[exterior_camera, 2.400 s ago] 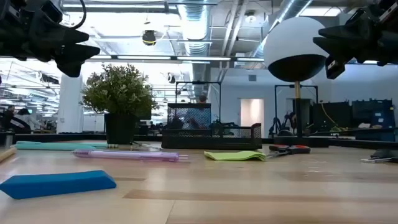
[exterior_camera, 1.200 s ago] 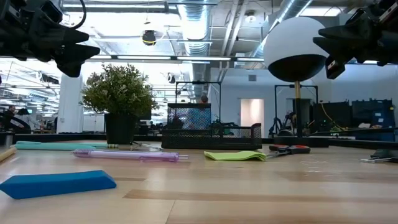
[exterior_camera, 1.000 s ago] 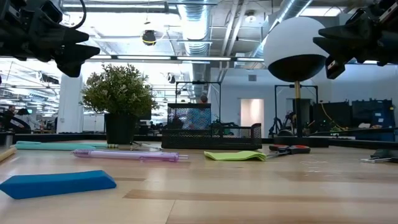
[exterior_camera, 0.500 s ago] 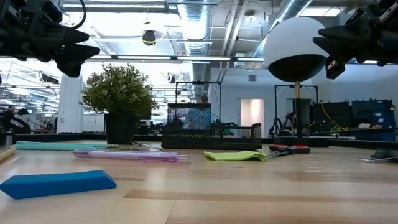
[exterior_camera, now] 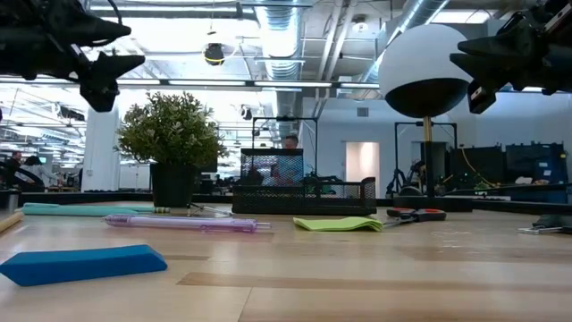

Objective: Pick and place office supplies into organizer
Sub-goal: Put the blue pencil into the black desk organizer

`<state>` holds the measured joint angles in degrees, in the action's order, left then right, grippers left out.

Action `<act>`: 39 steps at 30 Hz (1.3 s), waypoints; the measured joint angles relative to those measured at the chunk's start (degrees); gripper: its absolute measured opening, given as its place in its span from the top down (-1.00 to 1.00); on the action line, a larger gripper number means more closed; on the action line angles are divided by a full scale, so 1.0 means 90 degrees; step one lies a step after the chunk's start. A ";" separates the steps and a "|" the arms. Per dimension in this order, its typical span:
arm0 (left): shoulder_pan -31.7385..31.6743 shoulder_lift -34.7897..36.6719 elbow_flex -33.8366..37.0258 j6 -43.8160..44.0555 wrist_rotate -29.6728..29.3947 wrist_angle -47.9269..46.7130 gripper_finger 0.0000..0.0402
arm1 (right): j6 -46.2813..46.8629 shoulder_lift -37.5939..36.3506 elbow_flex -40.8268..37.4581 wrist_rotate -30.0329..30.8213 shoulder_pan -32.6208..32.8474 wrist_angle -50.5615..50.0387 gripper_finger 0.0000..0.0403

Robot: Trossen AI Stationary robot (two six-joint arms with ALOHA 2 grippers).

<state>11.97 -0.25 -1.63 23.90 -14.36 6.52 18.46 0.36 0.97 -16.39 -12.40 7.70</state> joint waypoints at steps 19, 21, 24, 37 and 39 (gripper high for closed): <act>0.0005 -0.0226 -0.0027 0.1347 -0.1560 -0.0561 0.02 | 0.1170 -0.0002 0.0001 0.0351 0.0000 0.0916 0.62; 0.0005 -0.0368 -0.0020 0.1267 -0.1421 -0.0402 0.03 | 0.1560 0.0001 0.0000 0.0462 -0.0004 0.0990 0.62; 0.0005 -0.0726 -0.0136 0.1226 -0.1101 -0.0102 0.07 | 0.1973 -0.0002 0.0000 0.0570 -0.0012 0.1020 0.62; 0.0005 -0.4584 -0.2165 0.0584 -0.0605 -0.1539 0.16 | 0.1902 0.0001 0.0001 0.1431 -0.0010 0.1059 0.62; 0.0005 -0.5210 -0.2176 0.0716 -0.0656 -0.1781 0.16 | 0.1902 0.0001 -0.0001 0.1502 -0.0010 0.1055 0.62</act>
<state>12.01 -47.14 -21.21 30.35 -20.27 -9.51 35.57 0.36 0.95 -2.88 -12.49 17.19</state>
